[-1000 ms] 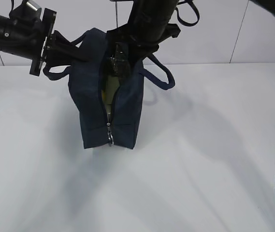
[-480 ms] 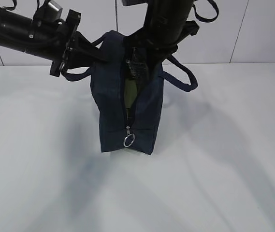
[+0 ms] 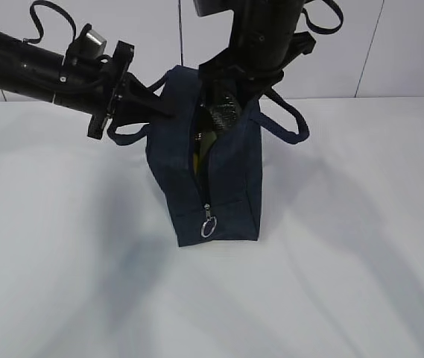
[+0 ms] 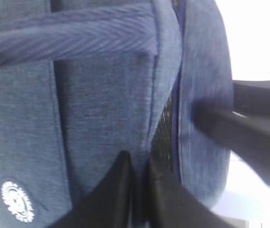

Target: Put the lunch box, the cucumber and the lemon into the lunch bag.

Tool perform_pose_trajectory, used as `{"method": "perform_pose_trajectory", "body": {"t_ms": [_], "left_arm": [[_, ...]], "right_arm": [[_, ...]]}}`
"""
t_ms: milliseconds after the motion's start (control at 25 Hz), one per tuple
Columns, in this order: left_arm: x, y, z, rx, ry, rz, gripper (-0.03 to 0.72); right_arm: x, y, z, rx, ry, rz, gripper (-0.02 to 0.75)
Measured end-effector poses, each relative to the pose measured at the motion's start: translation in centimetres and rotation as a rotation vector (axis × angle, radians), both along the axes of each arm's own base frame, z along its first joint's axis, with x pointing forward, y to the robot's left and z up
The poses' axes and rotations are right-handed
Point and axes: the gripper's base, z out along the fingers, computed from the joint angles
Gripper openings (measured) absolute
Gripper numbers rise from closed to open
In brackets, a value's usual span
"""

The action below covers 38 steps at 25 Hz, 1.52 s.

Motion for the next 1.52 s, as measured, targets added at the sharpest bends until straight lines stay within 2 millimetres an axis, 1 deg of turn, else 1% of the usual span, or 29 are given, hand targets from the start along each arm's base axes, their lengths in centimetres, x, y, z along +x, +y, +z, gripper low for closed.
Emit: {"method": "perform_pose_trajectory", "body": {"t_ms": [80,160,240,360,440,480,560,600,720,1040,1120,1200,1360,1440,1520], "left_arm": [[0.0,0.0,-0.2,-0.001,0.004,0.001,-0.006],[0.1,-0.1,-0.2,0.005,0.0,0.009,0.0],[0.2,-0.1,-0.2,0.01,-0.003,0.018,0.022],[0.3,0.0,-0.3,0.018,-0.009,0.034,0.101],[0.3,0.0,-0.3,0.018,-0.009,0.034,0.197],[0.3,0.0,-0.3,0.014,-0.008,0.036,0.255],[0.3,-0.1,-0.1,0.0,-0.004,0.036,0.347],[0.3,-0.1,-0.1,-0.012,0.001,0.031,0.379],[0.1,-0.1,0.3,-0.062,0.018,0.017,0.415],[0.0,0.1,0.9,-0.133,0.04,0.001,0.425],[0.1,0.3,1.2,-0.163,0.045,0.011,0.425],[0.3,0.4,1.3,-0.185,0.048,0.024,0.425],[0.5,1.2,1.7,-0.197,0.041,0.047,0.403],[0.5,1.6,2.4,-0.18,0.014,0.042,0.377],[0.6,1.8,3.7,-0.124,-0.05,0.008,0.355]], "right_arm": [[0.1,0.0,0.0,-0.003,-0.007,0.0,0.074],[0.1,0.0,0.1,-0.002,-0.017,0.001,0.153],[0.1,0.0,0.1,-0.002,-0.017,0.001,0.275],[0.2,0.0,0.1,-0.004,-0.018,0.001,0.433],[0.2,0.0,0.1,-0.004,-0.018,0.0,0.48],[0.1,0.0,0.2,-0.003,-0.02,0.0,0.489],[0.0,-0.1,0.5,-0.001,-0.028,0.0,0.499],[-0.1,-0.2,0.9,0.0,-0.035,0.0,0.501],[-0.5,-0.4,2.1,0.009,-0.061,-0.001,0.503],[-1.5,-1.3,4.9,0.018,-0.126,-0.007,0.506],[-2.0,-1.5,5.9,0.029,-0.147,-0.007,0.506],[-2.6,-1.7,7.1,0.049,-0.167,-0.007,0.506],[-4.8,-2.6,10.9,0.094,-0.237,0.035,0.506],[-5.9,-3.0,12.5,0.124,-0.266,0.05,0.506],[-7.0,-3.3,13.8,0.154,-0.288,0.059,0.506]]}}
